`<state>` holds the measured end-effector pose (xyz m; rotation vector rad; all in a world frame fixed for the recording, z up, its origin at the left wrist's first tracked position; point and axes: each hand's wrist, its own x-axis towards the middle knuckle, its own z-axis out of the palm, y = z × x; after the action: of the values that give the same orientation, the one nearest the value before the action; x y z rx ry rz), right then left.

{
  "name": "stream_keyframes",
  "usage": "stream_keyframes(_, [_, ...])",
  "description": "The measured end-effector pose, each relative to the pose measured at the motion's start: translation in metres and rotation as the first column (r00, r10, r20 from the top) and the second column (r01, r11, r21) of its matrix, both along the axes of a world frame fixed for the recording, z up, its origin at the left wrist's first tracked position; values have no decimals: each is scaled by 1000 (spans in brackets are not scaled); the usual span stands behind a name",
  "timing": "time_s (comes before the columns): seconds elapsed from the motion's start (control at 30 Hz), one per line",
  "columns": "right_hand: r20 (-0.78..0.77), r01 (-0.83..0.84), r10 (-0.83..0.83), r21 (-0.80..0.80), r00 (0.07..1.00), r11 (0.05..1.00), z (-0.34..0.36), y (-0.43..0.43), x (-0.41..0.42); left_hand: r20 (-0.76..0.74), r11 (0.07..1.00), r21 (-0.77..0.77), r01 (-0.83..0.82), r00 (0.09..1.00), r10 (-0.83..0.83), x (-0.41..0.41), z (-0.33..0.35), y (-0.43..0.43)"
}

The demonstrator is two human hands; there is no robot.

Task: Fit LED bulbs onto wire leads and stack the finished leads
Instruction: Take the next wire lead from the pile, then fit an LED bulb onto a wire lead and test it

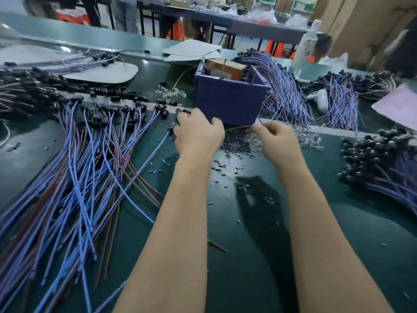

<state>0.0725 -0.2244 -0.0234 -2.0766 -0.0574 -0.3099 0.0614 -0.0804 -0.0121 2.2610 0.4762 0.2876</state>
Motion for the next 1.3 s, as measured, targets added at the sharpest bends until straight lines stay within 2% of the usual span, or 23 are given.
stream_keyframes(0.13, [-49,128,-130,-39,990,991,-13,-32,-1,-167,990,73,124,980,-110,3,-16,-17])
stream_keyframes(0.23, [-159,76,-92,-102,983,992,-16,-38,-4,-247,979,71,192,954,-169,4,-24,-28])
stream_keyframes(0.37, [-238,-10,-24,-143,971,990,-12,-37,-7,-194,998,22,66,979,-60,7,-29,-23])
stream_keyframes(0.43, [-260,-86,43,-157,965,984,-9,-35,-11,-197,997,45,67,979,-57,9,-33,-18])
stream_keyframes(0.6, [-410,-384,249,-288,877,877,-3,-28,-19,-174,996,80,43,984,-29,9,-35,-22])
stream_keyframes(0.7, [-415,-413,270,-307,869,857,-2,-26,-20,-99,991,133,-34,994,47,8,-33,-17])
stream_keyframes(0.87, [-446,-480,313,-334,839,811,-2,-20,-22,-225,967,249,-55,968,113,6,-36,-14])
stream_keyframes(1.0, [-457,-504,317,-378,831,777,-3,-18,-23,-231,972,231,-34,969,88,6,-32,-14])
stream_keyframes(1.07, [-442,-495,321,-364,837,789,-2,-16,-23,-127,986,164,-6,992,27,5,-30,-15])
stream_keyframes(1.13, [-400,-480,347,-303,848,823,-1,-12,-25,140,998,2,68,988,-68,3,-22,-20])
stream_keyframes(1.2, [-325,-477,408,-171,853,862,2,-7,-29,436,941,-188,280,883,-175,-3,-8,-30])
stream_keyframes(1.23, [-284,-485,448,-73,848,871,5,-5,-31,526,882,-236,408,817,-237,-6,-2,-35])
stream_keyframes(1.3, [-204,-491,507,126,837,862,7,-5,-34,590,784,-214,582,717,-371,-13,6,-43])
